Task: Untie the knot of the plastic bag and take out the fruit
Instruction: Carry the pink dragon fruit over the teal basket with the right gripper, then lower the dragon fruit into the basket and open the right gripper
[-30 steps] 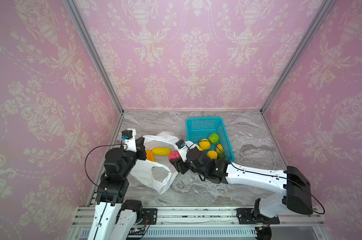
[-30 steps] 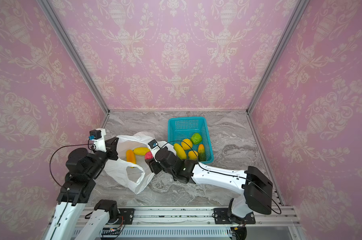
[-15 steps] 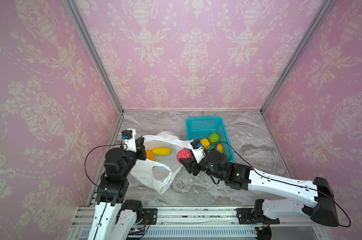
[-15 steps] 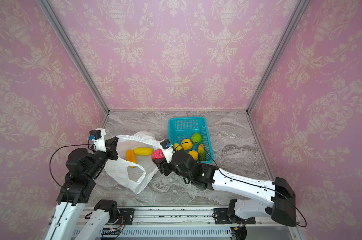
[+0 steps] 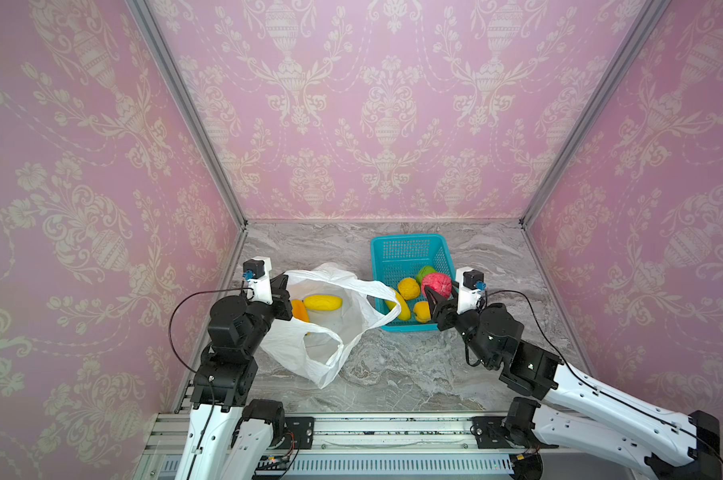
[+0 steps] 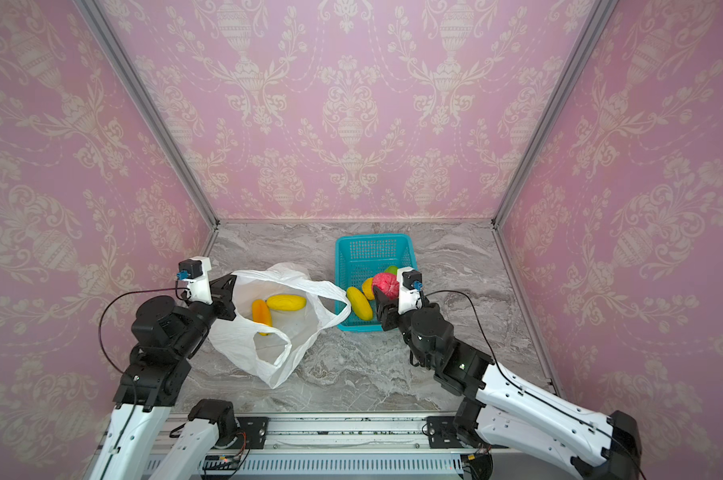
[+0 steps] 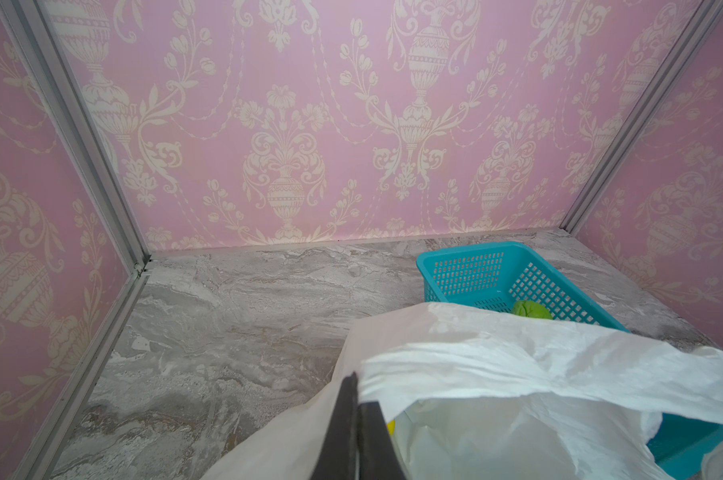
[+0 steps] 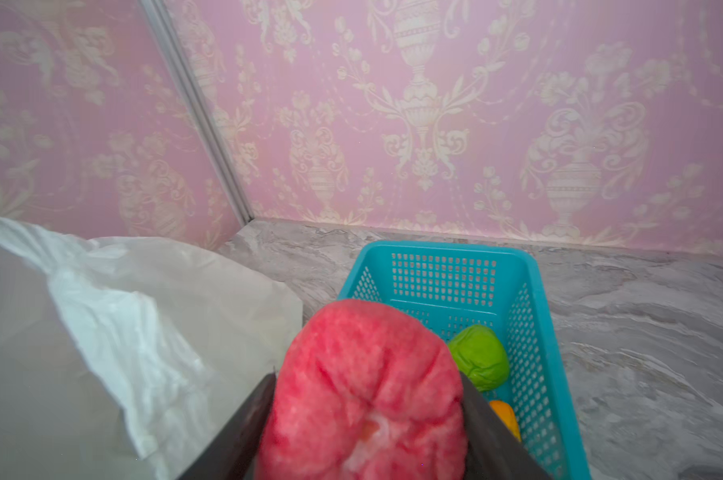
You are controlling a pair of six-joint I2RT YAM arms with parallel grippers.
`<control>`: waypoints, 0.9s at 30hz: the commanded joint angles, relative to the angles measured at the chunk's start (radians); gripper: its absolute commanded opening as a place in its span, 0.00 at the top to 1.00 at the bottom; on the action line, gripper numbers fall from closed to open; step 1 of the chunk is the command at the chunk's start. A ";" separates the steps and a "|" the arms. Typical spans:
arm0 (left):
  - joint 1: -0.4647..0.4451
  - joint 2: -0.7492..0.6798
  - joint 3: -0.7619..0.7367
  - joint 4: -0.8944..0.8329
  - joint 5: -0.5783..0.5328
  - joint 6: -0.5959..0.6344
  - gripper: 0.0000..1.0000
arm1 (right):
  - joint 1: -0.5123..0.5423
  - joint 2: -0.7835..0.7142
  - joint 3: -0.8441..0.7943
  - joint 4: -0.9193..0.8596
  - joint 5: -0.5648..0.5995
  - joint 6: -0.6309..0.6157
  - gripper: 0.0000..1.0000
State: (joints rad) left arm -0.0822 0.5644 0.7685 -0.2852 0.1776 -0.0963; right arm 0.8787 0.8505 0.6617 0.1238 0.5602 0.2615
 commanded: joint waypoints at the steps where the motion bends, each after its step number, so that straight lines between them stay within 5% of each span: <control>1: 0.006 -0.006 0.004 0.003 -0.018 -0.011 1.00 | -0.086 0.084 -0.004 0.006 0.003 0.086 0.59; 5: 0.006 -0.007 0.004 0.003 -0.020 -0.009 1.00 | -0.200 0.258 0.058 -0.013 -0.153 0.151 0.59; 12: 0.006 -0.005 0.003 0.003 -0.023 -0.009 1.00 | -0.253 0.558 0.193 -0.028 -0.278 0.149 0.56; 19: 0.006 -0.005 0.004 0.002 -0.025 -0.008 1.00 | -0.301 0.766 0.319 -0.092 -0.329 0.106 0.54; 27: 0.007 -0.005 0.005 0.000 -0.023 -0.008 1.00 | -0.359 0.943 0.418 -0.132 -0.363 0.082 0.37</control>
State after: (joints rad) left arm -0.0822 0.5644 0.7685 -0.2852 0.1734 -0.0963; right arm 0.5358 1.7294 1.0698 0.0780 0.2310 0.3683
